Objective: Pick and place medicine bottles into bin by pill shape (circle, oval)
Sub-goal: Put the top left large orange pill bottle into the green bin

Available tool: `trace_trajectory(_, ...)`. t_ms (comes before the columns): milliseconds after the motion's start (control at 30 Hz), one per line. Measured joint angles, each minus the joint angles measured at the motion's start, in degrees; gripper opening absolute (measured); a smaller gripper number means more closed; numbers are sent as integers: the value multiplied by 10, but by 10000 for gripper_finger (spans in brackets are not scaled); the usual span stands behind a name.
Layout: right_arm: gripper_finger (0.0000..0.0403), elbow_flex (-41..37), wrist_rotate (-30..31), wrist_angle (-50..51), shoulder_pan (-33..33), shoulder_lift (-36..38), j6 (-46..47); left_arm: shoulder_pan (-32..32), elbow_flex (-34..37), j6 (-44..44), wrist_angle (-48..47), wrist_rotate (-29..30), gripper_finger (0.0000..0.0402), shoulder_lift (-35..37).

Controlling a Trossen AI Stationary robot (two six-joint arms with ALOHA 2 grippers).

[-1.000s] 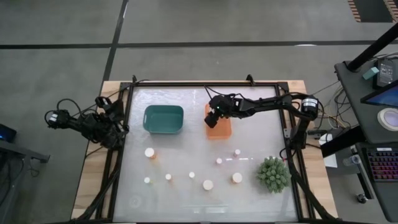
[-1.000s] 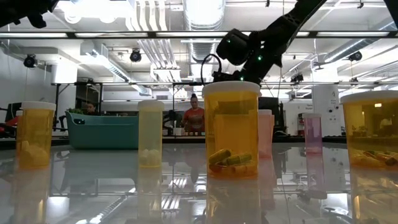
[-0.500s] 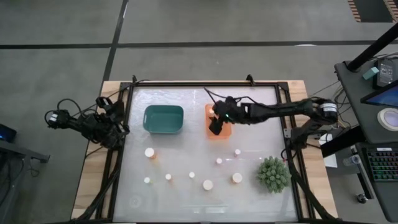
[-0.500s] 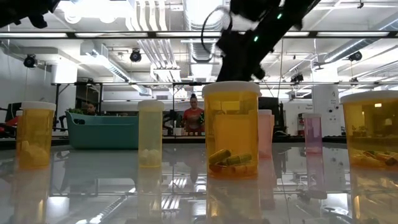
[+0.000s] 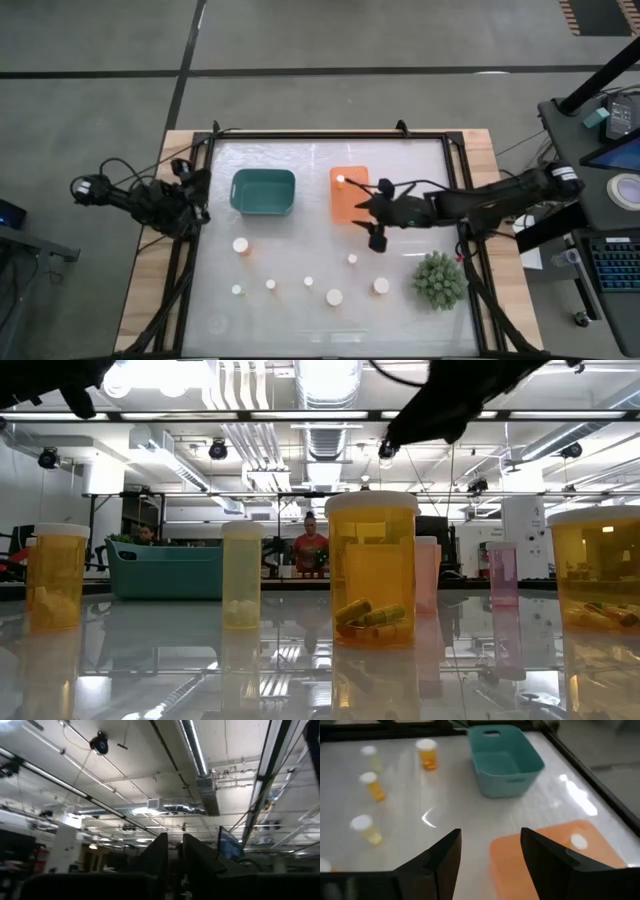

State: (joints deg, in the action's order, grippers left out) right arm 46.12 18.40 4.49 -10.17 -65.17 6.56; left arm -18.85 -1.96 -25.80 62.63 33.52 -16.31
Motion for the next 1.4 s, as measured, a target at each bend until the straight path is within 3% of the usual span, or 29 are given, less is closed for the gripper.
trace_trajectory(333,196,-64,-4,-96,-11,88,-129,0,-53,149,8,-23,42,-108)
trace_trajectory(633,196,-78,-17,-138,-11,143,-227,0,-186,166,14,-24,42,-244)
trace_trajectory(1000,196,-93,-70,-137,-11,196,-270,0,-342,219,1,1,42,-424)
trace_trajectory(1233,196,-114,-82,-138,-11,236,-283,0,-456,253,-130,75,42,-492)
trace_trajectory(1400,196,-132,-84,-138,-11,268,-286,-1,-547,360,-325,78,42,-517)
